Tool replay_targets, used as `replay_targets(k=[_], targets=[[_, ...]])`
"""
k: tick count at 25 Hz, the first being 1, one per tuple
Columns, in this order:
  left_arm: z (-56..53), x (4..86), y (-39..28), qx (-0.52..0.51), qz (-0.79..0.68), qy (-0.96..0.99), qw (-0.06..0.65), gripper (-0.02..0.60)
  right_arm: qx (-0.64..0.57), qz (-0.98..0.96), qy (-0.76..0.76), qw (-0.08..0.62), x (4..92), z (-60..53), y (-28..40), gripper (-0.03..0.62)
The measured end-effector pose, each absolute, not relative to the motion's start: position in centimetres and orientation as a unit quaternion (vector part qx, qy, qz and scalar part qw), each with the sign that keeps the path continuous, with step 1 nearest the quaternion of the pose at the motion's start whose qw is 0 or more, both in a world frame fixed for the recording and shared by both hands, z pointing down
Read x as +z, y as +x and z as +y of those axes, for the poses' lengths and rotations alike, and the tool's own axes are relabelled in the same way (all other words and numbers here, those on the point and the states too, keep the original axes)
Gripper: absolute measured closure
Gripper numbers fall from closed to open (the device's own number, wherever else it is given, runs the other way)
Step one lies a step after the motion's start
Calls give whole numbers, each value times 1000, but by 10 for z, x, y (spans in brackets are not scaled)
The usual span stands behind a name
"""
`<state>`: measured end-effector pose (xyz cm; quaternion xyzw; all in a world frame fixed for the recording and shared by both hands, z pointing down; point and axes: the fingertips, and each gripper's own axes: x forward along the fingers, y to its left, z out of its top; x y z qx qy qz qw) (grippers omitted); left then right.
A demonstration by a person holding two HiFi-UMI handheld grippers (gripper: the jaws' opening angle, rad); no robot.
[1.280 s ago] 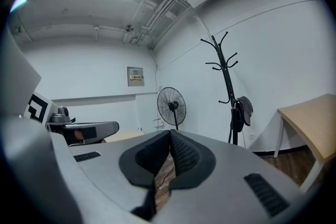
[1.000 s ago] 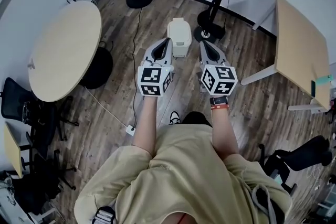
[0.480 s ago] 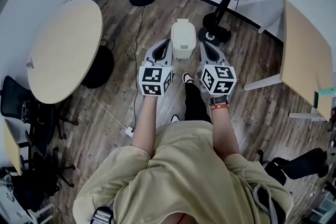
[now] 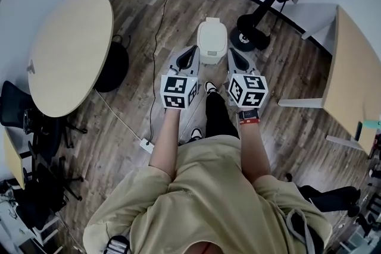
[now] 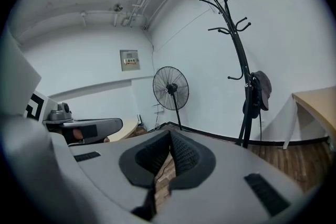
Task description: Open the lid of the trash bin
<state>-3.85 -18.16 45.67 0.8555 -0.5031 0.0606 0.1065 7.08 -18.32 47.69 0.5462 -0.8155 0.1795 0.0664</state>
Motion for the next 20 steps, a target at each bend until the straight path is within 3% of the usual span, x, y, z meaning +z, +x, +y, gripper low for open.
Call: replay_targets(k=[20], targets=[[-107, 496, -36, 102, -480, 850, 189, 560, 272, -804, 513, 131, 526, -104, 58, 579]])
